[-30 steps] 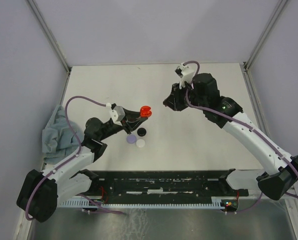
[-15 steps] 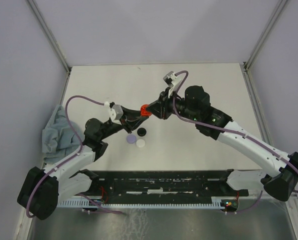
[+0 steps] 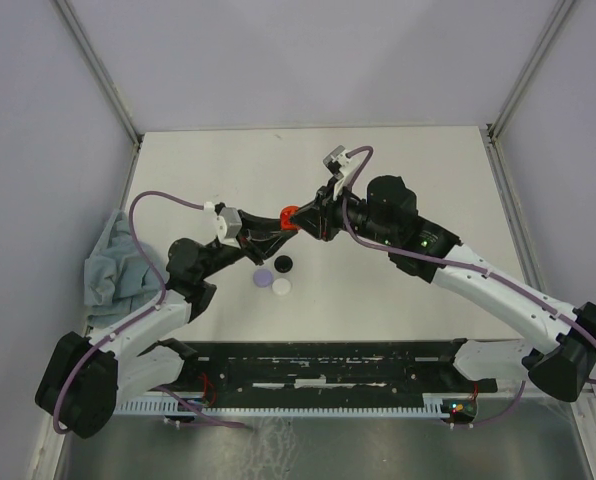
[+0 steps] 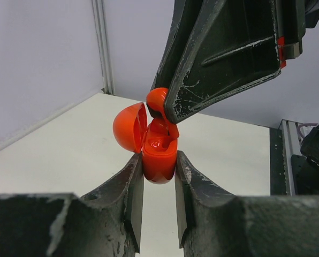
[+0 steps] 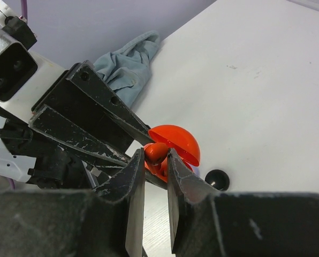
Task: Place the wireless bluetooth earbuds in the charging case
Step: Place the earbud in the charging case.
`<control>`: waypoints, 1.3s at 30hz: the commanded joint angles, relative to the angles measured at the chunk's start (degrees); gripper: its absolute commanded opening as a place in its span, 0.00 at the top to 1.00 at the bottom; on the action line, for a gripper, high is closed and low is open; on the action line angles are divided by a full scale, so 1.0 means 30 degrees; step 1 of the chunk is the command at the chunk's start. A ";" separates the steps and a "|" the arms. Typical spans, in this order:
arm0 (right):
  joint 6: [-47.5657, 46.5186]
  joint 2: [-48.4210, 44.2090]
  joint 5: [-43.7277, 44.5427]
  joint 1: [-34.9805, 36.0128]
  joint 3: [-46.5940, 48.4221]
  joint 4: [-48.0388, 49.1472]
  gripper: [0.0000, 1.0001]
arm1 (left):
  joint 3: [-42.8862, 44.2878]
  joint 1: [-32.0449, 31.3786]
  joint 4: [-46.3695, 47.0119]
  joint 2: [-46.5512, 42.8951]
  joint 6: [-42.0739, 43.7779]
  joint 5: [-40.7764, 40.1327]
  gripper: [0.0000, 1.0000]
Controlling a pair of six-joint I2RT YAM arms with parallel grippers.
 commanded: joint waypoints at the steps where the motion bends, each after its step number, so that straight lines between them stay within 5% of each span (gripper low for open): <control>1: -0.0487 -0.0139 0.0423 0.0082 0.0012 0.0873 0.75 | 0.0802 -0.0088 0.1647 0.0043 -0.0850 -0.0224 0.97; 39: -0.1475 -0.0625 -0.0476 0.0111 -0.0905 0.0980 0.64 | 0.0983 -0.0212 0.2503 -0.0036 -0.1575 -0.0438 0.97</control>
